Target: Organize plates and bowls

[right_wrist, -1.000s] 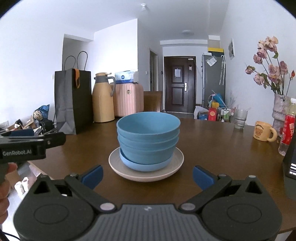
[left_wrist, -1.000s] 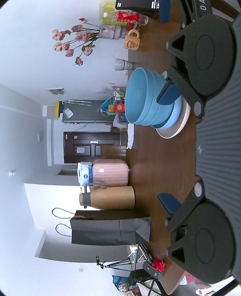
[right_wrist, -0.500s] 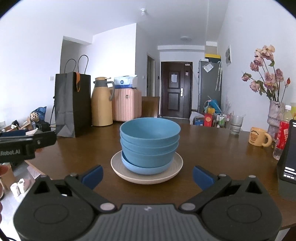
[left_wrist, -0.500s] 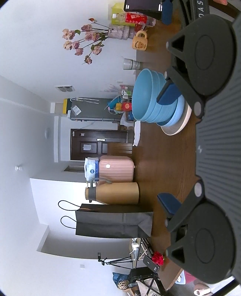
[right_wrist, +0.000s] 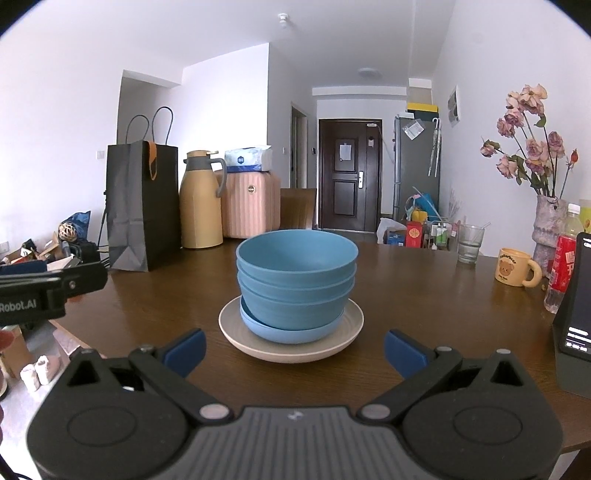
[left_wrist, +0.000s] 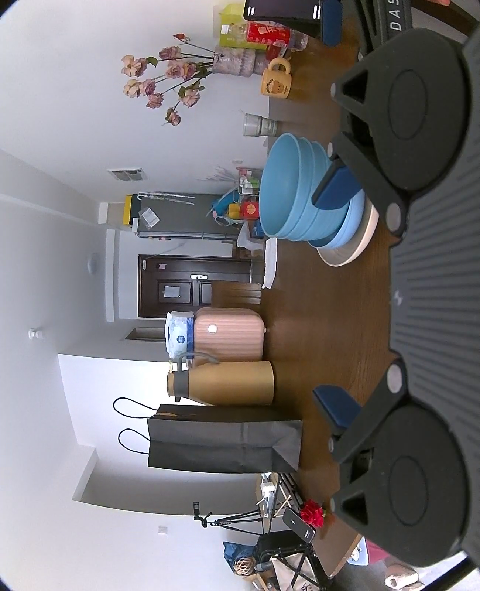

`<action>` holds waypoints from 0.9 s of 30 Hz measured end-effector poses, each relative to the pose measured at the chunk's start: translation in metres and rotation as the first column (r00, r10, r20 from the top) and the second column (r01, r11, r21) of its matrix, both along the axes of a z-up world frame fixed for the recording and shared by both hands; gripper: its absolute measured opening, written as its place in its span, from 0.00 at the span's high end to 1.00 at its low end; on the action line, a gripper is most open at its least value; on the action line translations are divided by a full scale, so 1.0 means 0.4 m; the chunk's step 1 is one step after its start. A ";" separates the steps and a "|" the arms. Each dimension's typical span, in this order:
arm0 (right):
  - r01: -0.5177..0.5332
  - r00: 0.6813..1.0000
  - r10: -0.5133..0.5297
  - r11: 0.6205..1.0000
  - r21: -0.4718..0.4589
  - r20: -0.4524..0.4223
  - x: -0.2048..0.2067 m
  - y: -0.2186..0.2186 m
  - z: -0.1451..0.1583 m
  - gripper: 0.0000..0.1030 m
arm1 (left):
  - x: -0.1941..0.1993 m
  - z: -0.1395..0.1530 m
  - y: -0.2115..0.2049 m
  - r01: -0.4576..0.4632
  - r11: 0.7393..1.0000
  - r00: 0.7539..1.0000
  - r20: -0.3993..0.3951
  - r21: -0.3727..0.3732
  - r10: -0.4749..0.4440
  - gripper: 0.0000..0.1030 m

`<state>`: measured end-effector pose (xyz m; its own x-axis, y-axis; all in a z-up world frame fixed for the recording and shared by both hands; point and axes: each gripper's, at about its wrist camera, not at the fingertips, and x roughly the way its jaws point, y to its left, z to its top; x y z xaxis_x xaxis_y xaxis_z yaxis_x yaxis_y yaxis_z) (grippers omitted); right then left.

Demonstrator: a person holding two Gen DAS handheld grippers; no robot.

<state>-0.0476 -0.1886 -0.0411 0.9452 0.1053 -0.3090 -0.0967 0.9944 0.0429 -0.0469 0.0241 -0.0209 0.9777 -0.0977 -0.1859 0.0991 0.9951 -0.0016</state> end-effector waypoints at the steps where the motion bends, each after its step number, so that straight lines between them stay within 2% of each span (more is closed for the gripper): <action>1: 0.000 1.000 0.000 1.000 0.000 0.001 -0.001 -0.001 0.000 0.00 | 0.000 0.000 0.000 0.001 1.000 1.000 0.002 0.000 -0.001 0.00; 27: -0.005 1.000 0.005 1.000 0.005 -0.003 -0.003 0.006 -0.001 0.00 | -0.003 0.000 0.010 0.006 1.000 1.000 0.005 -0.007 -0.005 0.00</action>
<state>-0.0489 -0.1863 -0.0414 0.9438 0.1116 -0.3111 -0.1016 0.9937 0.0482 -0.0482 0.0281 -0.0210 0.9781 -0.1043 -0.1801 0.1046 0.9945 -0.0078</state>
